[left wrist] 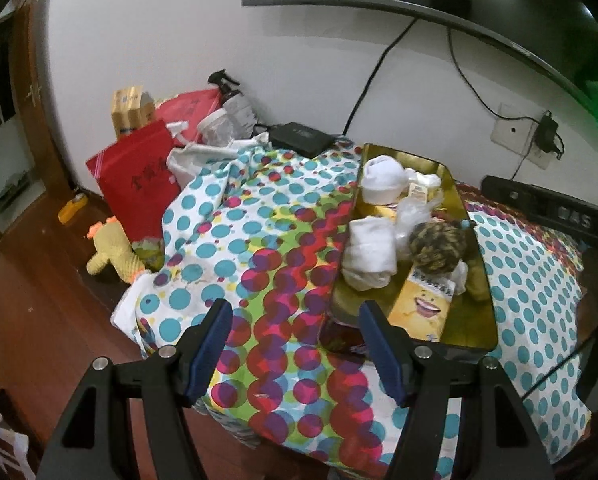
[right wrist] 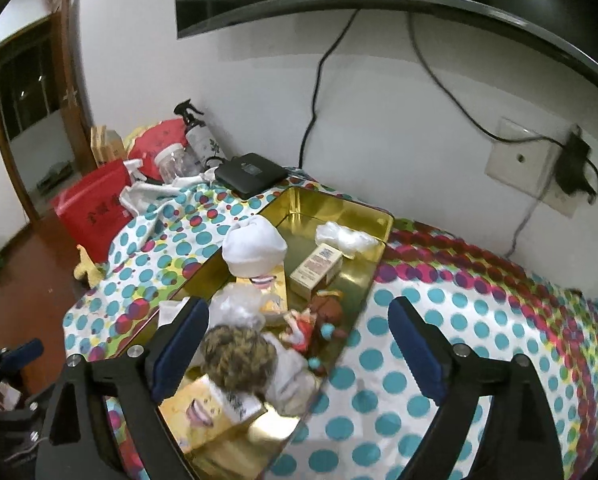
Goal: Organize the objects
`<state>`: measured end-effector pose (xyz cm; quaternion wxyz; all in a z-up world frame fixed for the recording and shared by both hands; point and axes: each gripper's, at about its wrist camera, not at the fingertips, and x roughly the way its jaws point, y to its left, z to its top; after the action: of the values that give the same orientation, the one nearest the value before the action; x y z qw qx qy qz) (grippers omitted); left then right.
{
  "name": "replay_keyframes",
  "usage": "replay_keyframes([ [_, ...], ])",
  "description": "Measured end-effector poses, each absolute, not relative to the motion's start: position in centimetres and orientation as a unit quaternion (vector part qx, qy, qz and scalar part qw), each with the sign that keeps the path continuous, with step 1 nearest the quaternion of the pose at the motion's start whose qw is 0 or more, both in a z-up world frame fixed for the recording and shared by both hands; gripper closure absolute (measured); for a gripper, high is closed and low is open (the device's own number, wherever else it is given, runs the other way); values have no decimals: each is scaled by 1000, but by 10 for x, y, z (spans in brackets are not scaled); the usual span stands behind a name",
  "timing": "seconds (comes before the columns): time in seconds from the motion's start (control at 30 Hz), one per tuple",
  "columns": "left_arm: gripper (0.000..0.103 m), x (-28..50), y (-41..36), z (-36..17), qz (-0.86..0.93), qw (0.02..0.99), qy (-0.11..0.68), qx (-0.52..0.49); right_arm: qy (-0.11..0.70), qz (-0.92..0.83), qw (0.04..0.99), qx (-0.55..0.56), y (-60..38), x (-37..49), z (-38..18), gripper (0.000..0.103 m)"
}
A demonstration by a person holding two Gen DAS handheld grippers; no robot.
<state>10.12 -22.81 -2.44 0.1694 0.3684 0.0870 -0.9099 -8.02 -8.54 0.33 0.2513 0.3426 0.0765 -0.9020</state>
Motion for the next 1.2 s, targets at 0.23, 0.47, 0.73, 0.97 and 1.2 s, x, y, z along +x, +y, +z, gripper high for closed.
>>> replay_keyframes([
  [0.23, 27, 94, -192, -8, -915, 142, 64, 372, 27, -913, 210, 349, -24, -64, 19, 6],
  [0.47, 22, 82, -152, 2, -917, 102, 52, 381, 8, -919, 160, 361, 43, -44, 21, 3],
  [0.73, 22, 75, -115, 7, -912, 74, 36, 401, -15, -919, 128, 372, 100, -19, 13, 3],
  [0.97, 22, 76, -96, 11, -907, 62, 28, 415, -24, -918, 112, 380, 123, -3, 2, 3],
  [1.2, 22, 78, -90, 12, -900, 70, 23, 431, -37, -912, 106, 395, 134, 3, -9, 3],
])
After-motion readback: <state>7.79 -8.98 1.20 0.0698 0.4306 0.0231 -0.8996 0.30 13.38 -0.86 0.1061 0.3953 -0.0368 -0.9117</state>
